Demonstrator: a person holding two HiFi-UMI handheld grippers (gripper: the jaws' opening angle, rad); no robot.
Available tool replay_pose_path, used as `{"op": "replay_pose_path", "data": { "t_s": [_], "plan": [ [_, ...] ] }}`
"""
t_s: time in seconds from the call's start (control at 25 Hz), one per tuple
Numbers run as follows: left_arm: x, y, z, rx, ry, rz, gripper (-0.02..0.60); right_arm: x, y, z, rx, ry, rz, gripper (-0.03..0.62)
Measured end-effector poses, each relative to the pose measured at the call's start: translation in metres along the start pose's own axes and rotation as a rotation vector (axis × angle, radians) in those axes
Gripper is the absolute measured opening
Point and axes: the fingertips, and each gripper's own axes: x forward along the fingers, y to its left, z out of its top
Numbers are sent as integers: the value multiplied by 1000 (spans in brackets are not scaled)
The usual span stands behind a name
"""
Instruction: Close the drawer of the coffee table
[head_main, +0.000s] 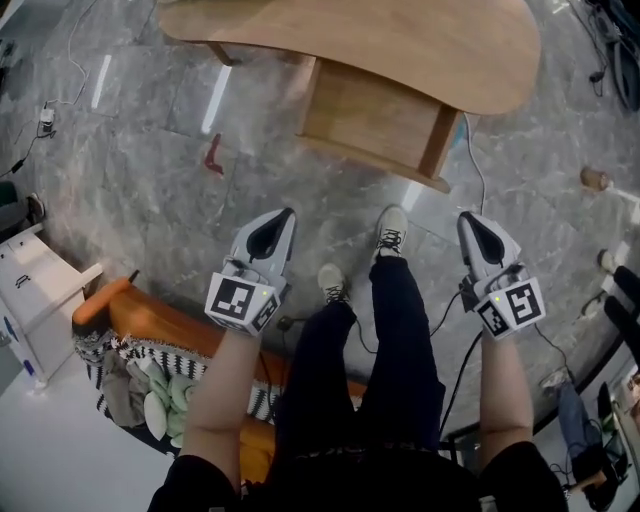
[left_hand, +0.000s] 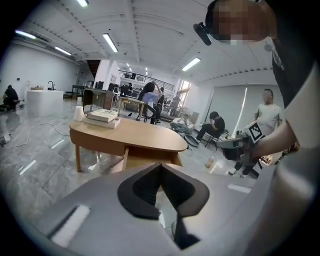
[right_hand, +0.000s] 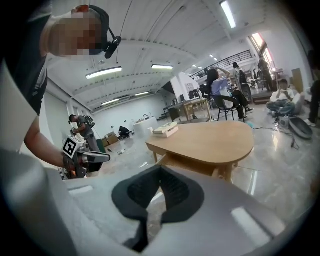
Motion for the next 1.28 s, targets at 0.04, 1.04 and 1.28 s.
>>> {"op": "replay_pose_path", "data": {
  "t_s": [0.04,1.04,1.28],
  "plan": [
    [6,6,-12,-3,-3,5,3,3,-5,-11,-4,-1,-6,0],
    [147,142,-175,132,-185,146,155,63,-122,-207,-205,-95,-107,169],
    [172,158,-175,190,-228,117,256,76,-125,-226,-262,-125,-118,169]
  ]
}}
